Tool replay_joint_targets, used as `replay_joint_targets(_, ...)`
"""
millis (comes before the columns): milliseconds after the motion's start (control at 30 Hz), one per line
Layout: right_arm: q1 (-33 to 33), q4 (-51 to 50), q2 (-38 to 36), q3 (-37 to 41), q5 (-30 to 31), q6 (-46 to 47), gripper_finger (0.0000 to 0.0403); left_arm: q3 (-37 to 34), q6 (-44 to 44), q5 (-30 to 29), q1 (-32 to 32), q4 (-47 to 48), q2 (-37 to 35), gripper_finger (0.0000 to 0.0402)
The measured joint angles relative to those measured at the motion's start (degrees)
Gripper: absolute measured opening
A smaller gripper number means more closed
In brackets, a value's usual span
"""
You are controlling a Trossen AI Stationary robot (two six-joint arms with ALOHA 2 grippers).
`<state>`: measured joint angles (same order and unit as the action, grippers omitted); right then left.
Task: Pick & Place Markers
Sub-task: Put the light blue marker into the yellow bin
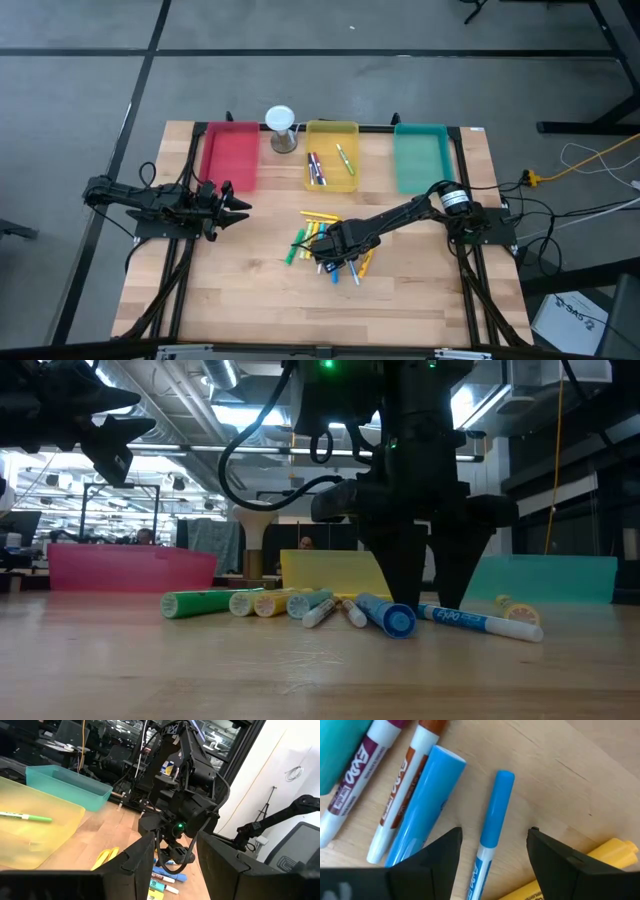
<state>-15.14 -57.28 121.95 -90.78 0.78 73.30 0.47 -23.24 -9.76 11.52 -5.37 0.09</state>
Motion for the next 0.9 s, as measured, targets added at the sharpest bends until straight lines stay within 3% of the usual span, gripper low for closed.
replay_joint_targets(333, -0.8, 0.4, 0.2, 0.0, -0.3, 1.0, 0.0215, 0.0, 0.0, 0.0, 0.0, 0.0, 0.0, 0.0143)
replay_joint_targets(900, -0.9, 2.1, 0.2, 0.0, -0.9, 0.6, 0.0091, 0.0, 0.0, 0.0, 0.0, 0.0, 0.0, 0.0143)
